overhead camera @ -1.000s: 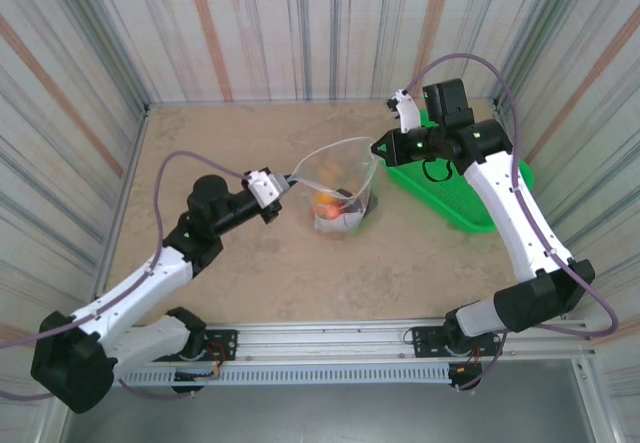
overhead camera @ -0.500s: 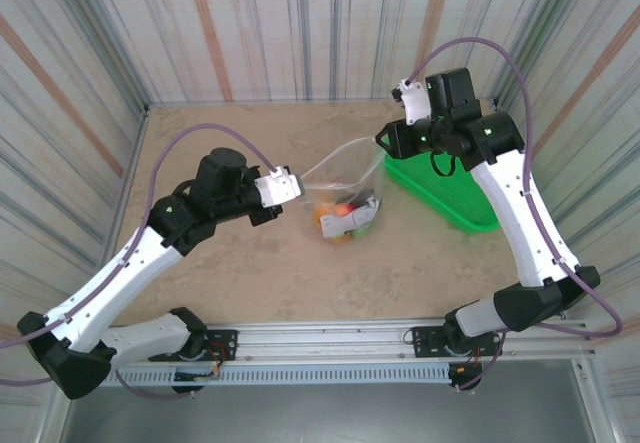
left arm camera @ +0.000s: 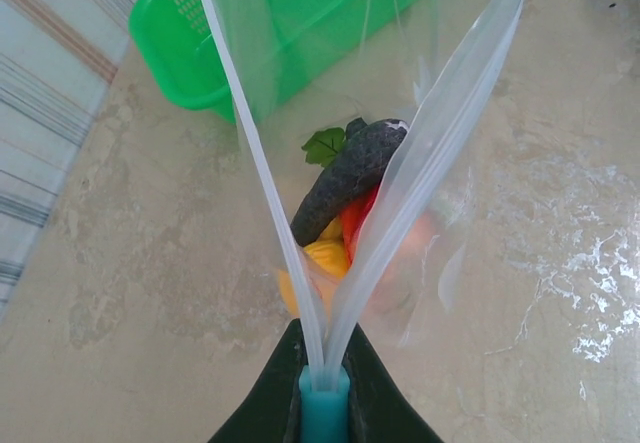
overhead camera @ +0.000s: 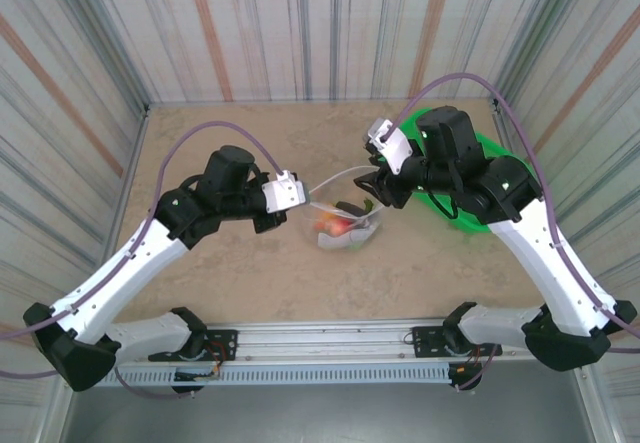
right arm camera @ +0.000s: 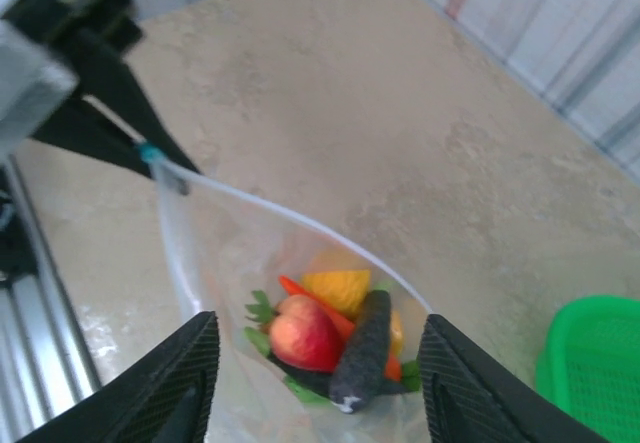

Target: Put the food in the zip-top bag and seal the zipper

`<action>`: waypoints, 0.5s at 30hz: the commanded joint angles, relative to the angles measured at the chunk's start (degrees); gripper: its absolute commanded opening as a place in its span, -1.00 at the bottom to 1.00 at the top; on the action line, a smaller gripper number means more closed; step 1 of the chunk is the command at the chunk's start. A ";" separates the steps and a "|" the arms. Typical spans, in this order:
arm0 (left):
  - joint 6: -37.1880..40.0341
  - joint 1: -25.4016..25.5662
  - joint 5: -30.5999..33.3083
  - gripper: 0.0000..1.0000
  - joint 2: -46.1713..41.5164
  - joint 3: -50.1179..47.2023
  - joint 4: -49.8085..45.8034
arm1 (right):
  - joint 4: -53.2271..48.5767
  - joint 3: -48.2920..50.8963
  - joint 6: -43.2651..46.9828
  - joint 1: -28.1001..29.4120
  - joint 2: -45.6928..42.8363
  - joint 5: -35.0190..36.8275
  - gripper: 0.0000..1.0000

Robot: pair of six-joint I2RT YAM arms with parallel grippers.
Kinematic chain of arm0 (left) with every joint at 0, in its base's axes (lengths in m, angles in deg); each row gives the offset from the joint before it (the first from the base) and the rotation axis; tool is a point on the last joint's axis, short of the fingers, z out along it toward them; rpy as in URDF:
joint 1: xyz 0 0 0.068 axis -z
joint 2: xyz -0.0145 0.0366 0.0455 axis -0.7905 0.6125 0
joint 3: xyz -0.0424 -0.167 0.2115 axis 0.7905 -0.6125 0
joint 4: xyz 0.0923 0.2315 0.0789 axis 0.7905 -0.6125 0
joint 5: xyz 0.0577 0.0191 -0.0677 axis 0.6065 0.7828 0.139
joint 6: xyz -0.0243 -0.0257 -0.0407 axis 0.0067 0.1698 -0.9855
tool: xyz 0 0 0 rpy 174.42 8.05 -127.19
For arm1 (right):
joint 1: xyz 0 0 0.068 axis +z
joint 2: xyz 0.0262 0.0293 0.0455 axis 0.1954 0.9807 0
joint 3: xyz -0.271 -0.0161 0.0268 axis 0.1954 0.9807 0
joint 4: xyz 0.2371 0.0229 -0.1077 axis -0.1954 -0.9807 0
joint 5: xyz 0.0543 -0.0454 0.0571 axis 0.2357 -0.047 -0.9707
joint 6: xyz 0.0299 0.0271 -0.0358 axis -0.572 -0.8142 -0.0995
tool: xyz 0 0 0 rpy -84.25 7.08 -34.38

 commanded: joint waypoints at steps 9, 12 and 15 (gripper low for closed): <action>-1.96 0.35 -3.18 -1.00 1.21 6.60 -2.95 | 4.13 8.09 2.97 8.92 2.11 1.17 0.14; -2.21 0.36 -3.22 -1.00 1.23 7.20 -3.58 | 8.14 11.81 4.42 10.84 2.77 7.84 0.18; -2.00 0.32 -3.57 -1.00 1.31 7.89 -5.19 | 12.52 15.67 7.46 11.44 3.13 15.73 0.16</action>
